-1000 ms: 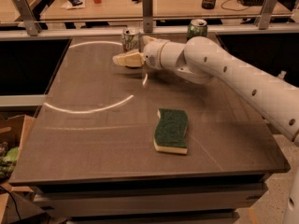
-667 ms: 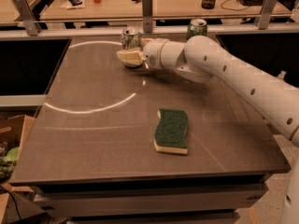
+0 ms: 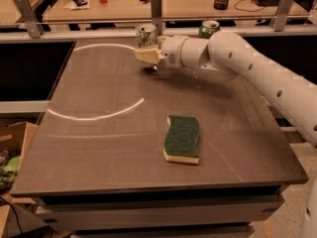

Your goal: Move 7up can near sponge

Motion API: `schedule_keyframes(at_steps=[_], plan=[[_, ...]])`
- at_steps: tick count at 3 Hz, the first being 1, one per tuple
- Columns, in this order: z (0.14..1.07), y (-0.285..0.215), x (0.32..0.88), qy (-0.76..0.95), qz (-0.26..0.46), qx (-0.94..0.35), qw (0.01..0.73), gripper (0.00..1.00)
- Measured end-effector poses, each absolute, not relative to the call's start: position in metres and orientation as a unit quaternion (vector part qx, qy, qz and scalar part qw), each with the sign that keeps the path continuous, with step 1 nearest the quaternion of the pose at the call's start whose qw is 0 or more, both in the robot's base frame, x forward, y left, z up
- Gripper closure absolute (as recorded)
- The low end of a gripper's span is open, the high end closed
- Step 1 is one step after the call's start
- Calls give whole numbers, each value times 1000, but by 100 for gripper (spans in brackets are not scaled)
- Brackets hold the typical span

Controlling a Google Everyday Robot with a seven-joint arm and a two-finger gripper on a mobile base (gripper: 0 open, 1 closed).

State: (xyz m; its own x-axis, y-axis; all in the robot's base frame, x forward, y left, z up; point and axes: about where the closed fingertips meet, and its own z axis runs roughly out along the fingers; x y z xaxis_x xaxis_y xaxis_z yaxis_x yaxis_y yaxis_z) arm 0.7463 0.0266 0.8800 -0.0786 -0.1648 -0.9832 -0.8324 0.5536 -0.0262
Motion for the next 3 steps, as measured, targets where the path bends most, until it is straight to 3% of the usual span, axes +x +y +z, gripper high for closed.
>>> schedule_keyframes(at_steps=[1,3], plan=[[893,-3,729,679,297,-385,550,100],[910,-79,676,706,281,-400,512,100]])
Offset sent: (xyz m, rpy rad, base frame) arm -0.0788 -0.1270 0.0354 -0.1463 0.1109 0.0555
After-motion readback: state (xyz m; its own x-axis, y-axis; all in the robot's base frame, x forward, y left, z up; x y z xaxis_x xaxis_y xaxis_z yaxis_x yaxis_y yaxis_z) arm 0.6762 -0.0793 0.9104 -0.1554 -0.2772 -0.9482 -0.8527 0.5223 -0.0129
